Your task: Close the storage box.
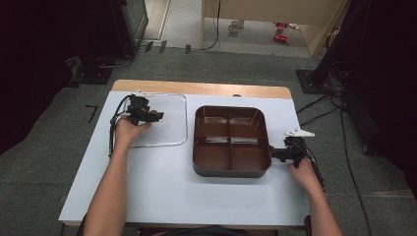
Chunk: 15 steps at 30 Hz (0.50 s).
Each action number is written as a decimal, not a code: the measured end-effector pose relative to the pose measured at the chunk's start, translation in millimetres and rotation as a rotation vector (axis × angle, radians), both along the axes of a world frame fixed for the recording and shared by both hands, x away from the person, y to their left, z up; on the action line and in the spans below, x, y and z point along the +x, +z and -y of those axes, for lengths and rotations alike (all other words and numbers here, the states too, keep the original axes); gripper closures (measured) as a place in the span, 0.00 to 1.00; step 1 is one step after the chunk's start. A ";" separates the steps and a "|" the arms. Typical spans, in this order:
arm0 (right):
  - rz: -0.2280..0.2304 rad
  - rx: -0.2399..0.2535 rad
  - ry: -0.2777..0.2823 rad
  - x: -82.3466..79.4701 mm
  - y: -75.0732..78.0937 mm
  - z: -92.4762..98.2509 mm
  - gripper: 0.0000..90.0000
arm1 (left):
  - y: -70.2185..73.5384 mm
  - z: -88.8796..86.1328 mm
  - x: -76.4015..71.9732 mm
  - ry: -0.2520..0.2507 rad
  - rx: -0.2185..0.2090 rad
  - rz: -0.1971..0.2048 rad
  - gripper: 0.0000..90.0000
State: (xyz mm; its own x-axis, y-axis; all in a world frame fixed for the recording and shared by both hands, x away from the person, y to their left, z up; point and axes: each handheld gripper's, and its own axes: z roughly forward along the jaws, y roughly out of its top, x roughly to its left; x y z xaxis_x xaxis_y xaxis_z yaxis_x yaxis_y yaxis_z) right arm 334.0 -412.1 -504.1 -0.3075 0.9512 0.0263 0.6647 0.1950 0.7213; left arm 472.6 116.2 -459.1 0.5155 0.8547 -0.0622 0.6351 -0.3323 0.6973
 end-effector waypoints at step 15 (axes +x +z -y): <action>0.000 0.000 0.000 0.0 0.0 0.0 0.11 | -18.6 -3.1 1.8 0.018 0.009 0.010 0.65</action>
